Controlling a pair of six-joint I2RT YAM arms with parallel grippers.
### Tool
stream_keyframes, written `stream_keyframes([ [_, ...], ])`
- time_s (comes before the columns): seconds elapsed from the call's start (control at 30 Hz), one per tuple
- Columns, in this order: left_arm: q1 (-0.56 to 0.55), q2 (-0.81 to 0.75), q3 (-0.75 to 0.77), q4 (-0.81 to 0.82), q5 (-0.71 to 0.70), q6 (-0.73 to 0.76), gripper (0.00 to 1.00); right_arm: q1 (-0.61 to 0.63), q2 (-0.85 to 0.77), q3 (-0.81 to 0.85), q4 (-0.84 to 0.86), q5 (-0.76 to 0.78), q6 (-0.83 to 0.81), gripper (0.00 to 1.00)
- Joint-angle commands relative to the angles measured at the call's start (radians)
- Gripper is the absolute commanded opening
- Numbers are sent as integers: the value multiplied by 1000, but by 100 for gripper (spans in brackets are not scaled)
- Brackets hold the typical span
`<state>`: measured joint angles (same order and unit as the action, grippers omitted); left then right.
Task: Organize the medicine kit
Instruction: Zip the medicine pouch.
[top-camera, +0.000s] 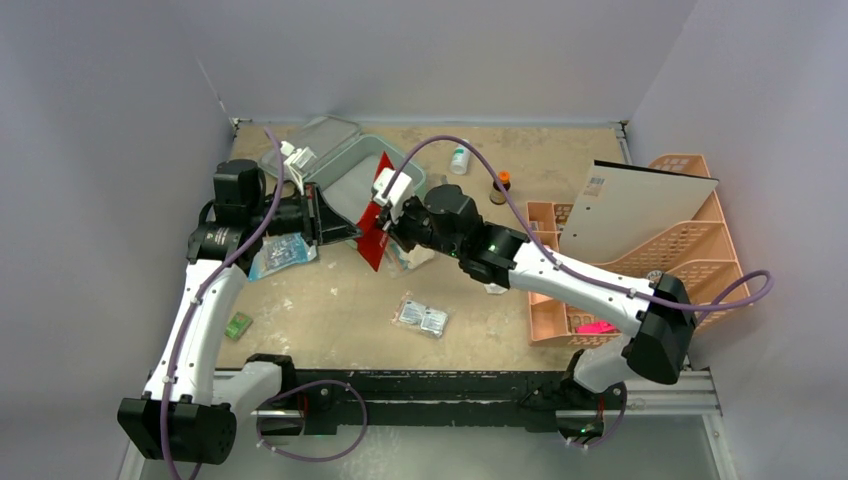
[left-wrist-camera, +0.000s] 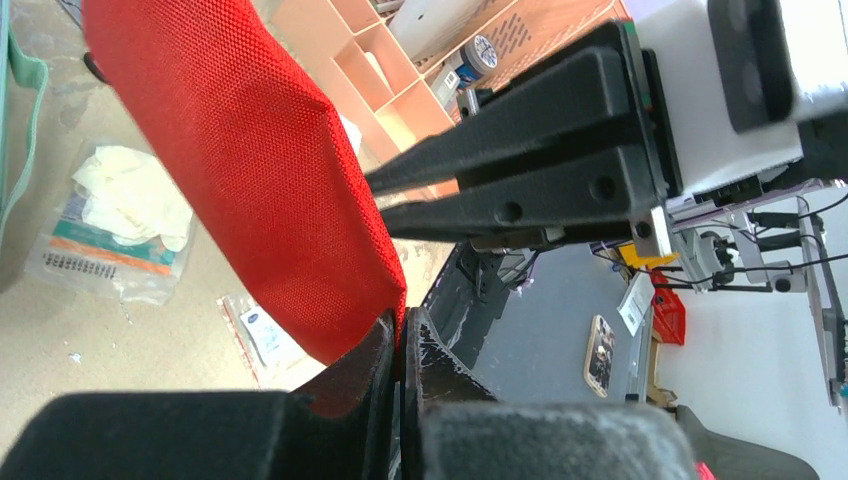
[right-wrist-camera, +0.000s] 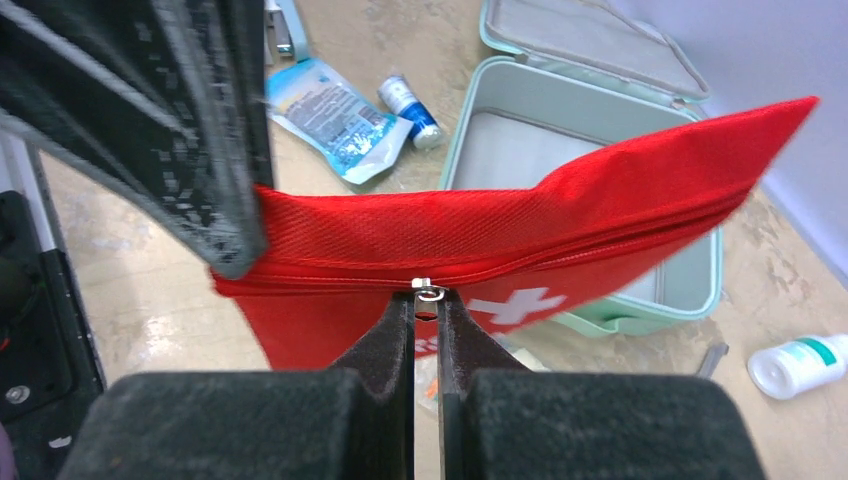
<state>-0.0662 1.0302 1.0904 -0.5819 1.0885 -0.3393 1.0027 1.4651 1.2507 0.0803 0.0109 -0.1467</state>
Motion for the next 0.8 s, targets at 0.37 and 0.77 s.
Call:
stream_keyframes([
  [0.37,-1,-5,63,-115,-26,68,0,-176,48,80,-30,66,19,0],
  [0.77,0,-38,26,-131,-54,104,0,-278,109,144,-15,48,55,0],
])
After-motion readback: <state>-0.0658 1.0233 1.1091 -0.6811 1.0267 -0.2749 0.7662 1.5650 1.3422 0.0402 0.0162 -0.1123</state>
